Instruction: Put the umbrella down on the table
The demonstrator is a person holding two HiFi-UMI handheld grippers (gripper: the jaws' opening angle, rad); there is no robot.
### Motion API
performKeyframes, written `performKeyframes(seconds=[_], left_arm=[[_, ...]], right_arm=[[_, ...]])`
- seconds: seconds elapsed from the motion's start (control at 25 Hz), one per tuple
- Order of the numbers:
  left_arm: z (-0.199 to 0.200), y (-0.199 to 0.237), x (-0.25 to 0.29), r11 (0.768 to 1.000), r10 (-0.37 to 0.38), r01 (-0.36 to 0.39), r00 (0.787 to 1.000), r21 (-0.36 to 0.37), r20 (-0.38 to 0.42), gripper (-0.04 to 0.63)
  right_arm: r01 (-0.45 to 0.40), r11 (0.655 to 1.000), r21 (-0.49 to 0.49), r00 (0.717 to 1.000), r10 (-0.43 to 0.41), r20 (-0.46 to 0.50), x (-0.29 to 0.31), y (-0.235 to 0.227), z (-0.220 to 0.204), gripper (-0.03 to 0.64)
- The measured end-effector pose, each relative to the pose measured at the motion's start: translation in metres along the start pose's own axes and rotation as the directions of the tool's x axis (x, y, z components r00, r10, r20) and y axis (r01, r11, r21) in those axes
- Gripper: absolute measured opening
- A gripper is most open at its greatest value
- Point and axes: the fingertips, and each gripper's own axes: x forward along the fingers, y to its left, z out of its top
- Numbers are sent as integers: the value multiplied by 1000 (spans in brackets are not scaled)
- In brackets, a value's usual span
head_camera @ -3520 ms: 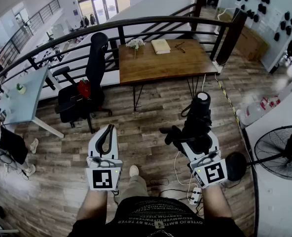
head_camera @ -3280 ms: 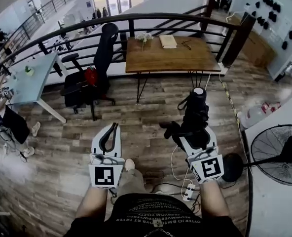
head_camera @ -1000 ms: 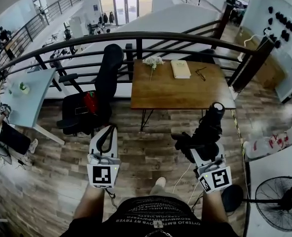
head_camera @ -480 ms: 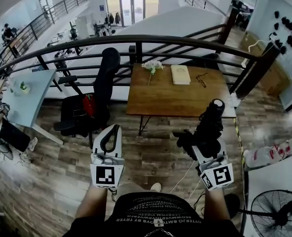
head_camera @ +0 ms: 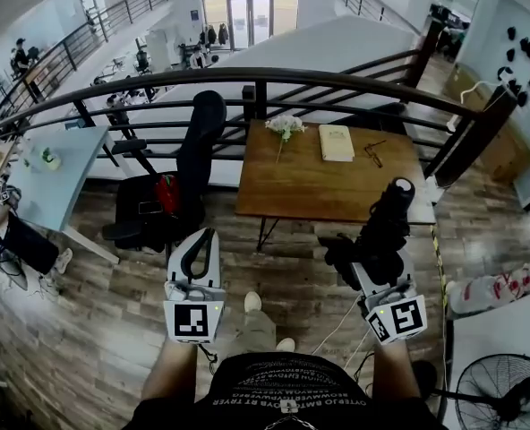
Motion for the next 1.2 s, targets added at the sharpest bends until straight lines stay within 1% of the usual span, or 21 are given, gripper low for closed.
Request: performKeyframes(seconds=[0.12,0.24,0.48,0.64,0.96,1.2], left_arm=[[-1,4,13,1000,-12,11,1000,12,6,38],[-8,5,30,999,-32,32,999,28,3,38],[-19,9,69,997,-69,70,998,21,-13,38],[-25,17,100,997,-78,79,997,11,-14,38],[-33,44,152,997,-80,80,997,12,-16,38],[-44,72,192,996,-87,87,996,13,-37,38]], right_arm=[[0,1000,-11,1000,0,-5,11,1,-3,275],[3,1000,-2,1000,-3,-9,23,-3,-8,275],[19,1000,3,1000,-19,-18,56,-20,-15,275],[30,1000,2,999,-30,-21,80,-33,-17,275],[23,1000,18,999,-23,-25,137,-51,-17,275],[25,999,29,999,-24,-25,184,-61,-17,275]])
